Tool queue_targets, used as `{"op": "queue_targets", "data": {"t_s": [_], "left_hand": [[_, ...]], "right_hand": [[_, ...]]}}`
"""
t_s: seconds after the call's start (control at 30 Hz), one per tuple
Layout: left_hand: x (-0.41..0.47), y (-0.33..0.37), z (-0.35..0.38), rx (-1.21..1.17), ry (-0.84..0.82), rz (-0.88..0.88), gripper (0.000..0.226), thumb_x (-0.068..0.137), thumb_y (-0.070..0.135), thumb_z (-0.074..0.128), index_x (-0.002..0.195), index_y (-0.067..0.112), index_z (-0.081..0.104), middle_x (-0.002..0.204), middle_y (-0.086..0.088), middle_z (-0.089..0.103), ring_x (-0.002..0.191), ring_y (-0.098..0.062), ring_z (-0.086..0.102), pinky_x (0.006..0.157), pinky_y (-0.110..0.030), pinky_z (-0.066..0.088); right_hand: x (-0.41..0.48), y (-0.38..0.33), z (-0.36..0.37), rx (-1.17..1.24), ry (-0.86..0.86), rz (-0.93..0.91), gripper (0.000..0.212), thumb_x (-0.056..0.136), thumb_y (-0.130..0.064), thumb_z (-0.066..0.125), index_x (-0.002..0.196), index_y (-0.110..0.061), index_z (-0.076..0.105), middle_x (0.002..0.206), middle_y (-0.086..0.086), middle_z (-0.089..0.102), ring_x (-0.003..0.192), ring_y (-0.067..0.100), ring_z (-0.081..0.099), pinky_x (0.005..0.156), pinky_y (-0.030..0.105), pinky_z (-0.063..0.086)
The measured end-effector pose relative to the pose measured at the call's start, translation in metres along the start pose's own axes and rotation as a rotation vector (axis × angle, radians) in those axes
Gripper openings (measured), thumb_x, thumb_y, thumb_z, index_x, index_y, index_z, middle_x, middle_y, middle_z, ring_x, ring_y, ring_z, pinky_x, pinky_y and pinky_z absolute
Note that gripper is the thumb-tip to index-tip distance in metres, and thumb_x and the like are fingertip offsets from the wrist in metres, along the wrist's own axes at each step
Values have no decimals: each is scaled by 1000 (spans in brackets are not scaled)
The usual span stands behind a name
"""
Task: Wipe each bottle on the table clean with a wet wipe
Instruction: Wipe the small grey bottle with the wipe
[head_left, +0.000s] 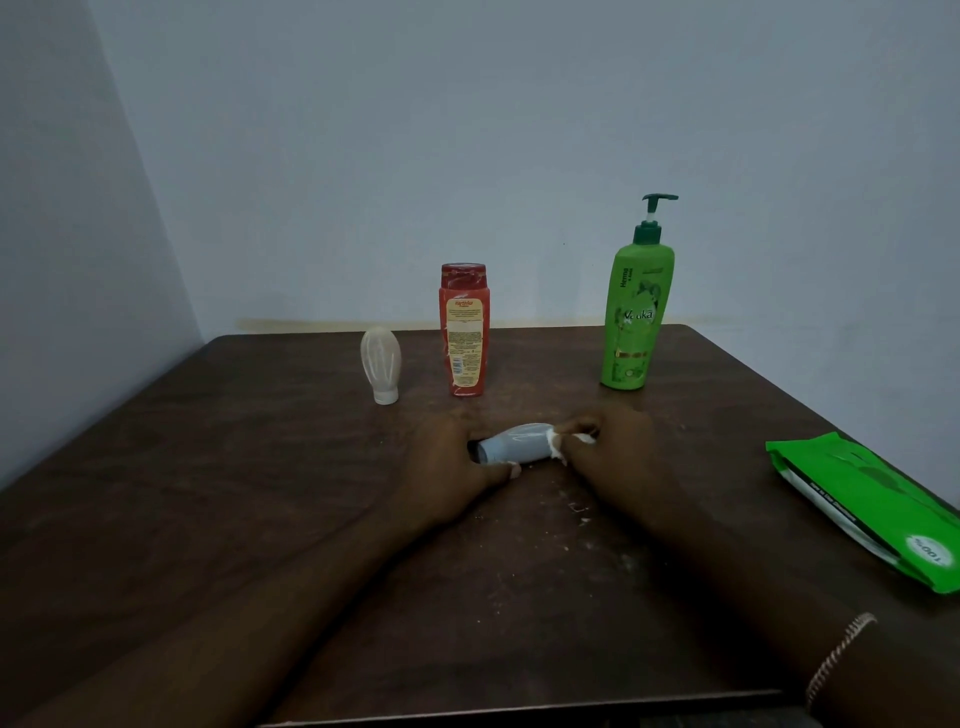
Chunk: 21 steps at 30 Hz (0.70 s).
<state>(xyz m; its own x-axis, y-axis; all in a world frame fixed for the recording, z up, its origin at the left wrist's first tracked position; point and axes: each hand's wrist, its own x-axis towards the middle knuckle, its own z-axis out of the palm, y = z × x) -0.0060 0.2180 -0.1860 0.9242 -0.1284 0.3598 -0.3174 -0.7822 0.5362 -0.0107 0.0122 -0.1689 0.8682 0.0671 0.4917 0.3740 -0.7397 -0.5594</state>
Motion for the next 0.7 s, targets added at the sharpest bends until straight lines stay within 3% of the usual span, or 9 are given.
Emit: {"op": "queue_targets", "data": {"t_s": [0.07,0.17,0.23,0.37,0.57,0.7], "left_hand": [[0,0,1,22,12,25,42,77,46,81,109,21,71,96,6,66,82,-7,59,74,-32,55],[0,-2,2,6,0,35,39,80,43,79,110,20,71,99,7,66,84,-4,59,73,-22,51],[-1,-2,2,-34,-7,40,38,81,43,78,111,20,72,103,7,69,86,-4,61,76,-24,53],[-2,0,2,-103,43,102,26,87,36,74,103,16,77,99,3,75,86,-6,67,81,-32,56],[-2,-3,1,10,17,73,41,78,45,79,110,20,73,97,6,69,83,-6,61,77,-36,56],[-2,-3,-1,4,5,85,43,76,47,80,109,20,73,96,6,68,83,-8,61,76,-39,56]], "right_hand": [[-3,-9,5,11,-33,-42,11,86,-21,71,94,-19,78,93,-8,73,75,-4,57,69,-1,35],[-11,-22,17,-27,-121,-229,21,88,-25,66,108,-22,74,112,-1,70,99,10,61,91,23,47],[-14,-24,17,-44,-174,-350,24,89,-23,65,111,-21,72,113,2,68,100,15,62,88,28,48],[-16,-23,12,-98,-260,-521,23,91,-17,60,109,-24,72,110,-3,64,94,9,57,78,21,45],[-11,-14,2,-292,-299,-509,26,85,-15,64,110,-21,71,106,-3,61,90,11,57,73,23,45],[0,-1,-5,-266,-175,-256,25,82,-7,65,105,-12,73,105,6,64,93,24,61,77,30,46]]}}
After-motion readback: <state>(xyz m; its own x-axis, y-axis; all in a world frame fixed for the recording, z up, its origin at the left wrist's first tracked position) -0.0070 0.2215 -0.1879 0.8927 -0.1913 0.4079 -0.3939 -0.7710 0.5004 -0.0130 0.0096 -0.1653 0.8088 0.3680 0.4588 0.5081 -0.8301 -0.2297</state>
